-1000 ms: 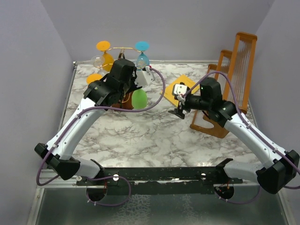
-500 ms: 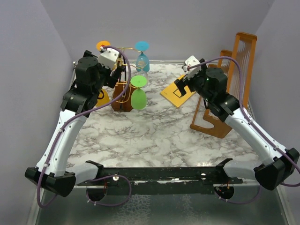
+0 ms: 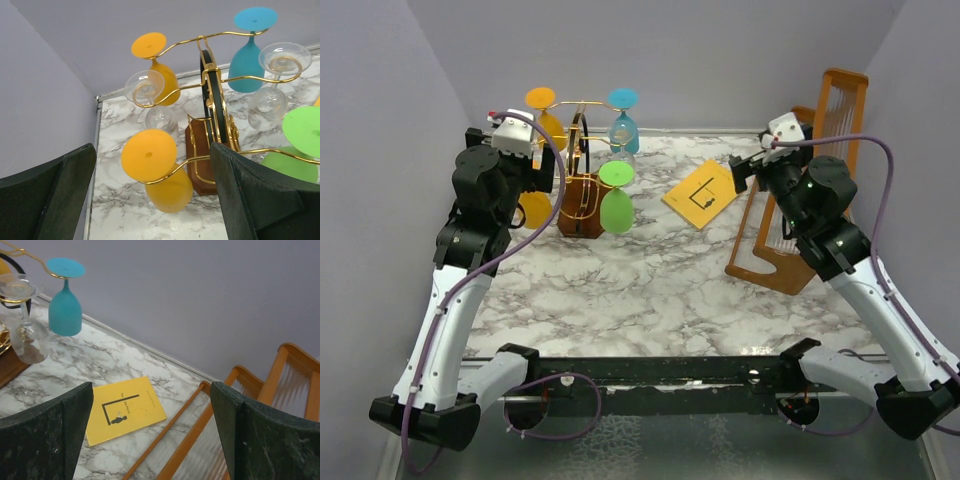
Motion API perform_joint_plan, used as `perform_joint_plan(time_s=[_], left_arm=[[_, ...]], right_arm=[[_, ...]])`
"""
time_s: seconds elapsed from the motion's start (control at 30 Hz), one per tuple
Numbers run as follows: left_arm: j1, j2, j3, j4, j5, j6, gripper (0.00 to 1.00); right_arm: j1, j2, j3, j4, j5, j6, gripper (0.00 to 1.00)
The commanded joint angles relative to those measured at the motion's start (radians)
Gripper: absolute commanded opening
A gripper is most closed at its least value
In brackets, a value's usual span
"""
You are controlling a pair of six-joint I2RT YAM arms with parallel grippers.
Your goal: Place the wine glass upside down on the wine glass rack
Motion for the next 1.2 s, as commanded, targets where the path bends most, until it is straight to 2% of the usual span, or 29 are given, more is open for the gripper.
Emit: perform_joint_plan(time_s=[0.0,0.37,0.7,1.17], left_arm=[[0.022,-0.068,-0.002,-0.005,0.096,-0.054,0.99],[0.075,-0.134,-0.041,-0.015,0.114,-0.046,0.99],[0.084,-0.138,-0.037,-0.044,0.094,-0.056,0.99],[0.089,-0.137,-0.041,-0.045,0.084,-0.056,0.99]], right_arm=[[-0.080,-0.068,0.010,-0.055,-0.082,0.045,1.00],[-0.186,-0.129,0.001,-0.099,-0.167,0.064,1.00],[-0.206,-0.114,-0.017,-0.121,-0.261,0.053,0.99],[-0.215,-0.131,-0.036,-0.127,-0.289,0.050,1.00]])
